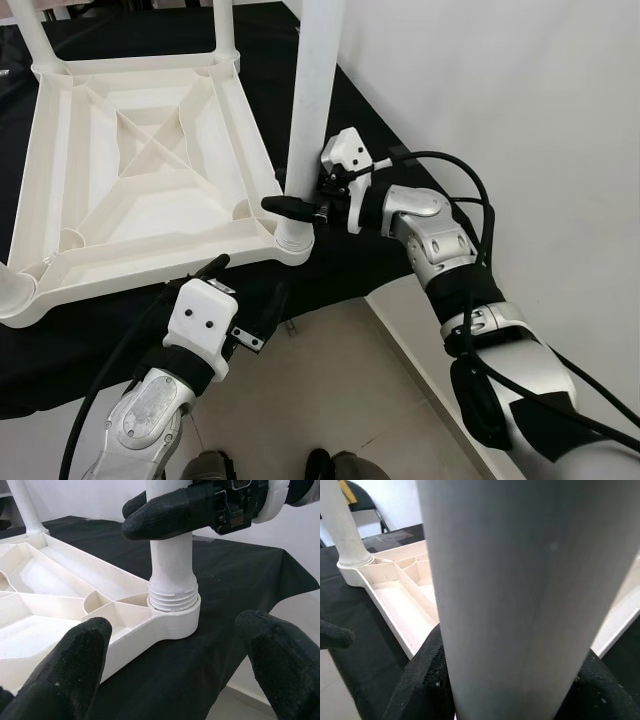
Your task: Building children table
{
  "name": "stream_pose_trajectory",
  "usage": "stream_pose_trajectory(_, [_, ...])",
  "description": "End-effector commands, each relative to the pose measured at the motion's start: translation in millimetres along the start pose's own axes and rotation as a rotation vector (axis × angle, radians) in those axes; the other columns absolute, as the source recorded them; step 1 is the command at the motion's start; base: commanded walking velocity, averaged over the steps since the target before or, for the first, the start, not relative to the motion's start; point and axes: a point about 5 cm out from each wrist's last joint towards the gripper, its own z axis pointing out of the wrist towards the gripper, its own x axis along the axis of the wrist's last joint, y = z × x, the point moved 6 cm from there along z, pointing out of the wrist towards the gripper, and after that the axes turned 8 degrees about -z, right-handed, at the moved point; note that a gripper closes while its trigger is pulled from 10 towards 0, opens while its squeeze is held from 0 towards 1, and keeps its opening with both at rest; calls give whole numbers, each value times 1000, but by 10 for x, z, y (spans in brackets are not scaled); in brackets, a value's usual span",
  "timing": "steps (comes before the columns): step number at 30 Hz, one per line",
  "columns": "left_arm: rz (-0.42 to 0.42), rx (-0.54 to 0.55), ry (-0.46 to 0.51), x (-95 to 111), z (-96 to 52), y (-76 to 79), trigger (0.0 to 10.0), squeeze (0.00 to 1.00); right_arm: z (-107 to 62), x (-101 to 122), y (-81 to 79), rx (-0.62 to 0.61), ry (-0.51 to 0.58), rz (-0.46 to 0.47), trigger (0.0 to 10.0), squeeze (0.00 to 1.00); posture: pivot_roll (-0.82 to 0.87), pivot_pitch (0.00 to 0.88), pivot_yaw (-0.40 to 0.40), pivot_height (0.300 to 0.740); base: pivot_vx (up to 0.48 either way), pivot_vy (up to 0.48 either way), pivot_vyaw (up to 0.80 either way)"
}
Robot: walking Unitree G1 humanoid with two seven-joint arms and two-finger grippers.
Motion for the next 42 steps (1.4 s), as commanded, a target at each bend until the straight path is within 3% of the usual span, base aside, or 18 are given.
stream_pose_trajectory(1, [-11,-9,-13,-50,-10,35,10000,0,-30,-243,12,-115,-67,42,0,0,191,187,-141,740,0,0,0])
stream_pose_trajectory(2, [-13,-9,-15,-57,-16,40,10000,0,-57,-309,65,-201,-90,52,0,0,189,188,-144,740,0,0,0])
stream_pose_trajectory(4, [-13,-9,-15,-57,-16,40,10000,0,-57,-309,65,-201,-90,52,0,0,189,188,-144,740,0,0,0])
stream_pose_trajectory(5, [-15,-9,-18,-66,-28,45,10000,0,-207,-448,320,-579,-127,115,0,0,173,193,-149,740,0,0,0])
stream_pose_trajectory(6, [-20,-7,-24,-84,-34,47,10000,0,-192,-667,21,-646,-172,180,0,0,171,196,-149,740,0,0,0])
stream_pose_trajectory(7, [-20,-7,-24,-84,-34,47,10000,0,-192,-667,21,-646,-172,180,0,0,171,196,-149,740,0,0,0])
stream_pose_trajectory(9, [-29,-10,-30,-102,-28,53,10000,0,-110,-850,-446,-692,-213,290,0,0,154,204,-122,740,0,0,0])
stream_pose_trajectory(10, [-29,-10,-30,-102,-28,53,10000,0,-110,-850,-446,-692,-213,290,0,0,154,204,-122,740,0,0,0])
stream_pose_trajectory(11, [-28,-32,-34,-110,-15,86,10000,0,60,-779,-526,-633,-184,268,0,0,148,200,-120,740,0,0,0])
stream_pose_trajectory(17, [-24,-38,-35,-121,3,83,10000,0,173,-670,-446,-594,-157,233,431,0,145,196,-123,740,0,0,0])
stream_pose_trajectory(18, [-23,-33,-32,-120,10,74,10000,0,207,-616,-421,-571,-136,222,10000,0,146,194,-125,740,0,0,0])
stream_pose_trajectory(20, [-24,-23,-26,-116,24,67,10000,0,250,-437,-356,-551,-67,211,10000,0,150,192,-126,740,0,0,0])
stream_pose_trajectory(21, [-25,-20,-24,-118,31,69,10000,0,279,-337,-329,-513,-28,198,10000,1000,155,191,-128,740,0,0,0])
stream_pose_trajectory(26, [-30,-20,-23,-128,36,90,10000,0,322,-59,-233,-381,53,144,10000,1000,163,189,-129,740,0,0,0])
stream_pose_trajectory(27, [-31,-21,-24,-128,34,92,10000,0,331,3,-212,-331,75,133,10000,600,167,188,-128,740,0,0,0])
stream_pose_trajectory(28, [-33,-24,-24,-128,32,95,10000,0,340,42,-216,-277,88,116,10000,0,167,188,-128,740,0,0,0])
stream_pose_trajectory(35, [-56,-76,-39,-132,-2,174,10000,0,306,118,-266,-16,92,5,10000,0,197,187,-126,740,0,0,0])
stream_pose_trajectory(42, [-89,-133,-53,-129,-85,306,10000,0,223,78,-301,159,56,-27,10000,0,218,197,-132,740,0,0,0])
